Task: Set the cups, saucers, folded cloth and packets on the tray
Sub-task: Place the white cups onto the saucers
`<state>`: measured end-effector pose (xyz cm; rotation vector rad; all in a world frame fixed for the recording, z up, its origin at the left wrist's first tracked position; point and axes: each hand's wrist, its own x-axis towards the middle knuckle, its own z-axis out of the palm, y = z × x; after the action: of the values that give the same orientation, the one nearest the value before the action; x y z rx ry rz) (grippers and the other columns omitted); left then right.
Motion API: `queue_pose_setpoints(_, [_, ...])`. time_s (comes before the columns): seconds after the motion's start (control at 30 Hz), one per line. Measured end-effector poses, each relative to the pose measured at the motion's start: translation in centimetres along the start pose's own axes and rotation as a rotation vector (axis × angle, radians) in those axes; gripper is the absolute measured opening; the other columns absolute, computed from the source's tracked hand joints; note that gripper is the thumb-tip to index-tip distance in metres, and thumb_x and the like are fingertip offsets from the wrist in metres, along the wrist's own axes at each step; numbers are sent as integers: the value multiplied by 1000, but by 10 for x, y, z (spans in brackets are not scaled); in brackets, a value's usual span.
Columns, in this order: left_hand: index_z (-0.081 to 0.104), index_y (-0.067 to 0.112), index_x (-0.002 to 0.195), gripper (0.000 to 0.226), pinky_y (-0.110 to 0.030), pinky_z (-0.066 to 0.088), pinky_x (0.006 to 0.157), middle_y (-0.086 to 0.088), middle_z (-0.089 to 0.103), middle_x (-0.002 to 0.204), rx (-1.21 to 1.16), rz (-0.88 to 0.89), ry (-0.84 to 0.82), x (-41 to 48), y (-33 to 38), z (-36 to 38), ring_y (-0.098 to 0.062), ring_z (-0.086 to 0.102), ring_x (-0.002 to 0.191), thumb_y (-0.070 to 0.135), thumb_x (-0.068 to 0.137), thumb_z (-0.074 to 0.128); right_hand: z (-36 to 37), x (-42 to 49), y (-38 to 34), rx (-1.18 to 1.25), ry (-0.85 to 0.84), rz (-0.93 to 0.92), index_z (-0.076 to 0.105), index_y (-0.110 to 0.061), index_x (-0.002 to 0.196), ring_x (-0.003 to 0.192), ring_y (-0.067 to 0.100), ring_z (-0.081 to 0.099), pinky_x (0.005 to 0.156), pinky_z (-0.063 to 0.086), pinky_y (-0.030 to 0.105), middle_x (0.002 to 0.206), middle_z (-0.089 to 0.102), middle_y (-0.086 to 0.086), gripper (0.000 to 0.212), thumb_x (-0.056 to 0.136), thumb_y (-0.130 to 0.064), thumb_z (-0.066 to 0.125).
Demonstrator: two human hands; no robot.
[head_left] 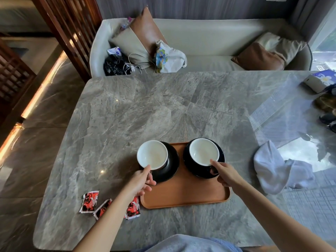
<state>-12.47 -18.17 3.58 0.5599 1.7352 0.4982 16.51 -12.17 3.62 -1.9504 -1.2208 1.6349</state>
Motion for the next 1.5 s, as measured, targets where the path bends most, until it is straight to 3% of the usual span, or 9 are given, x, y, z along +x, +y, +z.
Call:
queue_pose_setpoints(0.13, [52, 12, 71, 48, -16, 27, 36, -11, 74, 80, 120, 10, -23, 7, 3, -1, -16, 54, 46, 49, 95, 32, -4, 5, 4, -167, 76, -116, 52, -13, 69, 33, 10, 41, 34, 25, 17, 53, 45, -5, 36, 90, -42, 56])
queue_pose_setpoints(0.33, [49, 14, 69, 47, -15, 21, 36, -8, 70, 74, 171, -29, -109, 13, 2, 3, -13, 43, 37, 48, 95, 31, -9, 11, 4, -360, 130, -211, 59, -16, 62, 36, 4, 51, 42, 39, 17, 63, 63, -3, 41, 91, -44, 51])
queue_pose_setpoints(0.57, [47, 14, 68, 46, -17, 18, 37, -10, 71, 80, 218, -10, -103, 11, 3, 4, -12, 39, 37, 47, 95, 31, -10, 15, 6, -413, 174, -242, 58, -18, 58, 55, 12, 56, 56, 41, 30, 59, 62, -5, 43, 90, -45, 52])
queue_pose_setpoints(0.7, [47, 14, 71, 44, -19, 20, 38, -10, 71, 82, 221, 16, -96, 7, 5, 4, -13, 41, 40, 47, 96, 31, -11, 16, 8, -402, 172, -242, 63, -11, 65, 54, 13, 56, 59, 42, 31, 66, 68, 4, 44, 91, -45, 51])
queue_pose_setpoints(1.03, [45, 15, 72, 43, -19, 23, 37, -10, 73, 81, 230, 60, -82, 4, 3, 5, -14, 47, 42, 49, 95, 33, -10, 9, 11, -401, 160, -208, 63, -25, 55, 52, 6, 57, 62, 48, 31, 58, 66, -11, 43, 88, -50, 52])
queue_pose_setpoints(1.23, [42, 22, 95, 31, -18, 31, 38, -7, 74, 81, 262, 85, -73, 7, -2, 3, -14, 54, 48, 52, 94, 34, -11, 7, 11, -430, 168, -214, 62, -12, 73, 63, 23, 63, 69, 52, 41, 70, 67, 7, 46, 87, -54, 51])
queue_pose_setpoints(1.37, [35, 9, 98, 42, -30, 45, 63, -11, 65, 90, 318, 117, 82, 12, -5, -3, -24, 62, 73, 51, 92, 41, -7, 2, 13, -477, 216, -214, 52, -18, 106, 89, 24, 63, 80, 51, 42, 100, 67, 0, 41, 87, -55, 51])
queue_pose_setpoints(1.43, [33, 10, 97, 37, -35, 41, 83, -17, 56, 111, 323, 178, 170, 13, -4, -9, -28, 55, 98, 44, 92, 46, -3, -1, 15, -497, 275, -238, 44, -19, 121, 103, 24, 59, 83, 48, 41, 116, 62, 2, 49, 87, -53, 52])
queue_pose_setpoints(1.5, [35, 13, 109, 33, -35, 37, 90, -15, 50, 126, 335, 278, 221, 7, 0, -13, -26, 49, 109, 38, 92, 49, 1, -5, 16, -546, 352, -299, 40, -19, 126, 113, 25, 52, 83, 46, 41, 125, 56, 2, 51, 87, -49, 53])
